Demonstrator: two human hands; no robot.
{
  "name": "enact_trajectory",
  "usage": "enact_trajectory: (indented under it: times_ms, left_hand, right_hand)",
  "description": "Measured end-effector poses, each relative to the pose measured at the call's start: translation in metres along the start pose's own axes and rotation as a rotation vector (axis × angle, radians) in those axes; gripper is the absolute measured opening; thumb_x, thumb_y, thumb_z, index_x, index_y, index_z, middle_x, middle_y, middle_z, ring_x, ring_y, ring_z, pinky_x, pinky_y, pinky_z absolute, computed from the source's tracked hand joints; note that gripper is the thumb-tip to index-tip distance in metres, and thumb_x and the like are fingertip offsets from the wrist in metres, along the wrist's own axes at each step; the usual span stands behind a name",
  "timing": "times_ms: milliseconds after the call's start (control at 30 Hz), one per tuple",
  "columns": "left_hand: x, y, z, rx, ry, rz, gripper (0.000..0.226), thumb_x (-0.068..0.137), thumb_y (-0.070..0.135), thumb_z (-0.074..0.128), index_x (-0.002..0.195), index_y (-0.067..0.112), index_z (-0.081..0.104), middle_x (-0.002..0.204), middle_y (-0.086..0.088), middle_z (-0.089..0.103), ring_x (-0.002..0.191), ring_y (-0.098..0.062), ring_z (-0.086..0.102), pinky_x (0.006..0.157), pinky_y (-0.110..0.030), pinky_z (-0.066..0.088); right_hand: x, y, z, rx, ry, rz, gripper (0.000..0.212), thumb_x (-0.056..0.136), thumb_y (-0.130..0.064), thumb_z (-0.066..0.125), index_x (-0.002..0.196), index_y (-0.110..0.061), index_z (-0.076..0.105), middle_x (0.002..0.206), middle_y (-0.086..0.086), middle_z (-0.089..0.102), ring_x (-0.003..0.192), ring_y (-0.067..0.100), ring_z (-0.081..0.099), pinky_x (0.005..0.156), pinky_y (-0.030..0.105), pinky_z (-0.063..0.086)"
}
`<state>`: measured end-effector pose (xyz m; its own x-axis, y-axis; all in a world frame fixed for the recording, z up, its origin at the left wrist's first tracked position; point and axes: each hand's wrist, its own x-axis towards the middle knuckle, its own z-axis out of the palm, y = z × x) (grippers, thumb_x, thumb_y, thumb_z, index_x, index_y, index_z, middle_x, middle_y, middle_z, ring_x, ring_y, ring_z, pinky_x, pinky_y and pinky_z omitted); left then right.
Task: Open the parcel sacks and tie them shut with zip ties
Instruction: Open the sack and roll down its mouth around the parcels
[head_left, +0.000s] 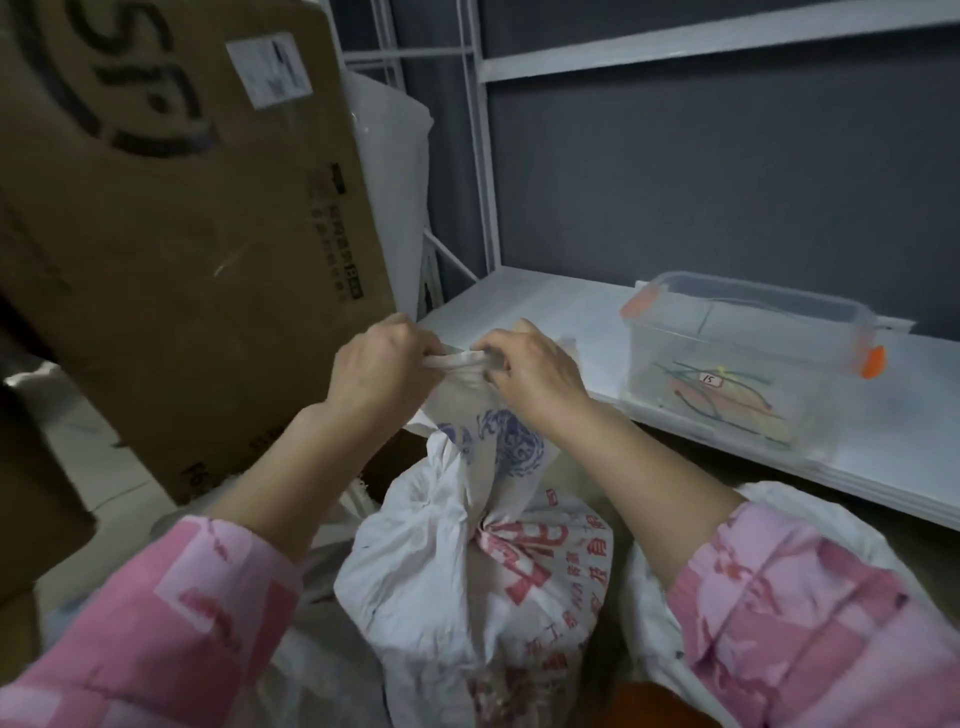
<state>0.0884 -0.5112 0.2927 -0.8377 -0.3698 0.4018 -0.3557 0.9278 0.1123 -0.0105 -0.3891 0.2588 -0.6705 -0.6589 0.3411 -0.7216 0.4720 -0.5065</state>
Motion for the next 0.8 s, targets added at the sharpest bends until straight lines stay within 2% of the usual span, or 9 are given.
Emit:
enact_trajectory:
  times_ms: [100, 233, 300, 400, 500, 567, 667, 800]
  left_hand:
    - [-0.028, -0.008, -0.033, -0.022, 0.135, 0.023, 0.012, 0.088, 0.026, 0.063, 0.094, 0.024, 0.074, 0.091, 0.002, 0.059, 0.075, -0.021, 0.058, 0.060, -0.030, 0.040]
    - [-0.052, -0.004, -0.088, -0.075, 0.338, 0.035, 0.013, 0.085, 0.028, 0.068, 0.093, 0.020, 0.074, 0.090, 0.001, 0.062, 0.073, -0.020, 0.058, 0.063, -0.032, 0.046]
    - [-0.058, 0.003, -0.119, -0.091, 0.447, 0.040, 0.014, 0.083, 0.030, 0.069, 0.092, 0.020, 0.073, 0.089, 0.001, 0.061, 0.073, -0.019, 0.055, 0.062, -0.031, 0.042]
    - [-0.070, 0.012, -0.151, -0.076, 0.521, 0.033, 0.012, 0.083, 0.030, 0.069, 0.090, 0.021, 0.071, 0.088, 0.002, 0.059, 0.074, -0.016, 0.050, 0.063, -0.029, 0.034]
    - [-0.090, 0.016, -0.154, -0.025, 0.418, 0.050, 0.012, 0.083, 0.031, 0.069, 0.091, 0.022, 0.069, 0.088, 0.003, 0.059, 0.075, -0.017, 0.053, 0.062, -0.028, 0.037]
    - [-0.106, 0.018, -0.148, -0.024, 0.259, 0.065, 0.016, 0.081, 0.032, 0.072, 0.094, 0.023, 0.069, 0.089, 0.005, 0.062, 0.076, -0.015, 0.055, 0.062, -0.028, 0.041]
    - [-0.124, 0.019, -0.148, -0.145, 0.029, 0.080, 0.023, 0.074, 0.038, 0.078, 0.091, 0.026, 0.070, 0.086, 0.009, 0.066, 0.079, -0.010, 0.059, 0.069, -0.031, 0.053]
    - [-0.139, 0.023, -0.162, -0.307, -0.105, 0.093, 0.013, 0.071, 0.029, 0.082, 0.080, 0.026, 0.073, 0.074, 0.010, 0.069, 0.067, -0.002, 0.063, 0.061, -0.017, 0.049]
  right_hand:
    - [-0.015, -0.033, -0.020, -0.066, 0.058, -0.053, 0.012, 0.092, -0.017, 0.056, 0.102, -0.017, 0.063, 0.096, -0.002, 0.042, 0.096, 0.021, 0.052, 0.067, 0.028, 0.033]
    - [-0.030, -0.082, -0.063, -0.176, 0.359, -0.210, 0.009, 0.090, -0.010, 0.055, 0.093, -0.010, 0.064, 0.102, 0.004, 0.047, 0.095, 0.019, 0.048, 0.061, 0.030, 0.033]
    - [-0.035, -0.104, -0.090, -0.219, 0.503, -0.273, 0.010, 0.087, -0.005, 0.055, 0.086, -0.010, 0.064, 0.099, 0.004, 0.049, 0.095, 0.019, 0.046, 0.057, 0.031, 0.034]
    - [-0.047, -0.121, -0.117, -0.231, 0.586, -0.320, 0.012, 0.083, -0.002, 0.055, 0.081, -0.010, 0.064, 0.095, 0.003, 0.054, 0.096, 0.021, 0.046, 0.056, 0.035, 0.043]
    - [-0.075, -0.118, -0.113, -0.245, 0.618, -0.390, 0.012, 0.078, 0.003, 0.056, 0.077, -0.008, 0.061, 0.088, 0.005, 0.055, 0.088, 0.023, 0.048, 0.053, 0.039, 0.047]
    - [-0.095, -0.112, -0.103, -0.290, 0.631, -0.431, 0.016, 0.074, 0.007, 0.055, 0.075, -0.009, 0.055, 0.082, 0.006, 0.053, 0.080, 0.023, 0.047, 0.047, 0.038, 0.045]
    - [-0.119, -0.103, -0.093, -0.340, 0.645, -0.479, 0.021, 0.068, 0.011, 0.052, 0.073, -0.009, 0.049, 0.076, 0.006, 0.050, 0.073, 0.025, 0.047, 0.040, 0.036, 0.039]
    - [-0.144, -0.094, -0.089, -0.403, 0.669, -0.555, 0.022, 0.066, 0.013, 0.052, 0.068, -0.009, 0.050, 0.071, 0.006, 0.050, 0.074, 0.028, 0.054, 0.043, 0.029, 0.036]
